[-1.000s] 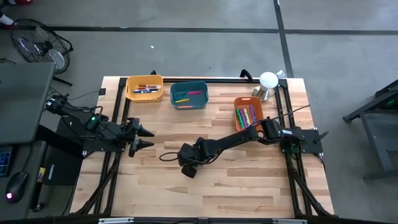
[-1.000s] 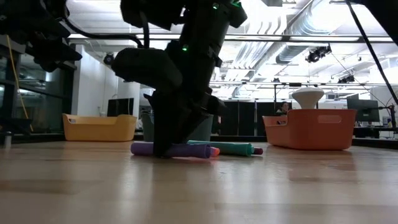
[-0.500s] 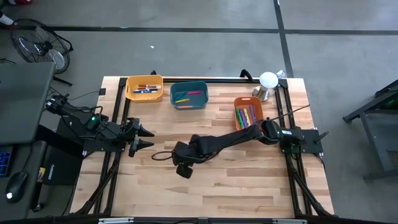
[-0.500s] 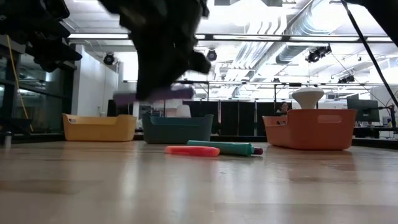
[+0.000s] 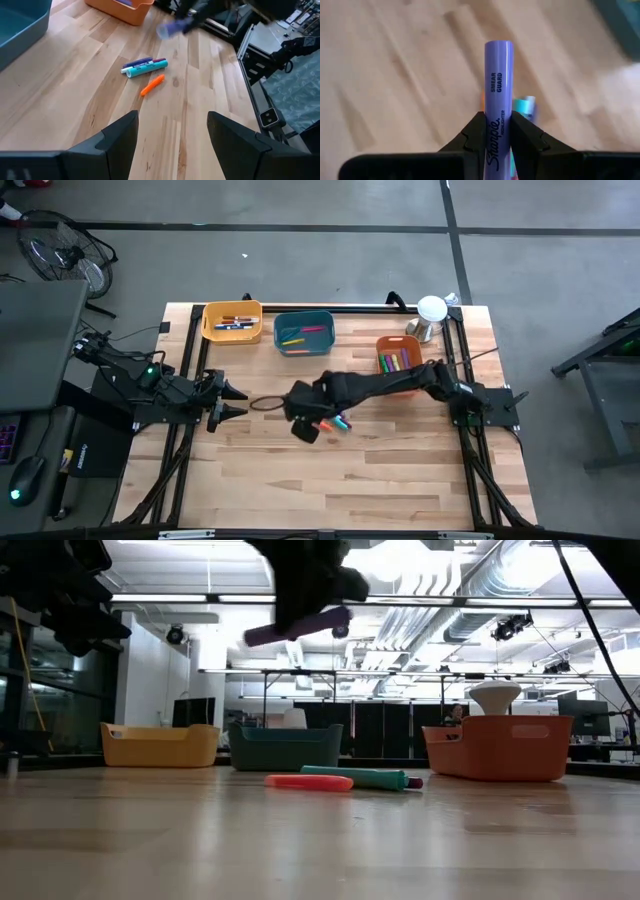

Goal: Pick & Place Markers
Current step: Put the light purple highlighter pen into the orange bin

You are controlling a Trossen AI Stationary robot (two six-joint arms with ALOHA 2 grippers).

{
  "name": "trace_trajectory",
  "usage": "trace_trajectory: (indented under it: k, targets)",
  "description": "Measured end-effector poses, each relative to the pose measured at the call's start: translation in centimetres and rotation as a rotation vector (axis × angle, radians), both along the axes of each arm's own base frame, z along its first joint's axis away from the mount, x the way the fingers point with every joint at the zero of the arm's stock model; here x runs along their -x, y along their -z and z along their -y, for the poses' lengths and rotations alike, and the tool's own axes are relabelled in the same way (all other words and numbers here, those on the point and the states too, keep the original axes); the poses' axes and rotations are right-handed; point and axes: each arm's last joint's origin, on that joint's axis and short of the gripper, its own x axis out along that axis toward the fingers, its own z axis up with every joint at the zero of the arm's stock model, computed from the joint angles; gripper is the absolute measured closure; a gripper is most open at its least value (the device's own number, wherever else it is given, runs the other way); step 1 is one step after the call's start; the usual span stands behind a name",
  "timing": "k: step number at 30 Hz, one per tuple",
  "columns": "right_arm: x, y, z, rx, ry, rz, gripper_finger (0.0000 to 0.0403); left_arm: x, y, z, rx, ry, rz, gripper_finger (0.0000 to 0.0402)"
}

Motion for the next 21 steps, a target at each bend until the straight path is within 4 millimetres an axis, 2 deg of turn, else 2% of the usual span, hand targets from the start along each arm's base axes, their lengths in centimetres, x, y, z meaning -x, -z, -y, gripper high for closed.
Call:
trace_trajectory:
  k: [11, 17, 21]
  targets:
    - [5.2, -5.7, 5.9, 0.138, 0.104, -0.116, 0.0348, 0.1, 0.3, -0.1, 0.006, -0.011, -0.037, 0.017]
    - [8.4, -9.9, 9.7, 0.199, 0.195, -0.034, 0.0348, 0.2, 0.4, -0.1, 0.027, -0.02, -0.042, 0.017]
    - [11.1, -11.8, 12.3, 0.231, 0.27, -0.004, 0.0348, 0.2, 0.4, -0.1, 0.032, -0.022, -0.041, 0.017]
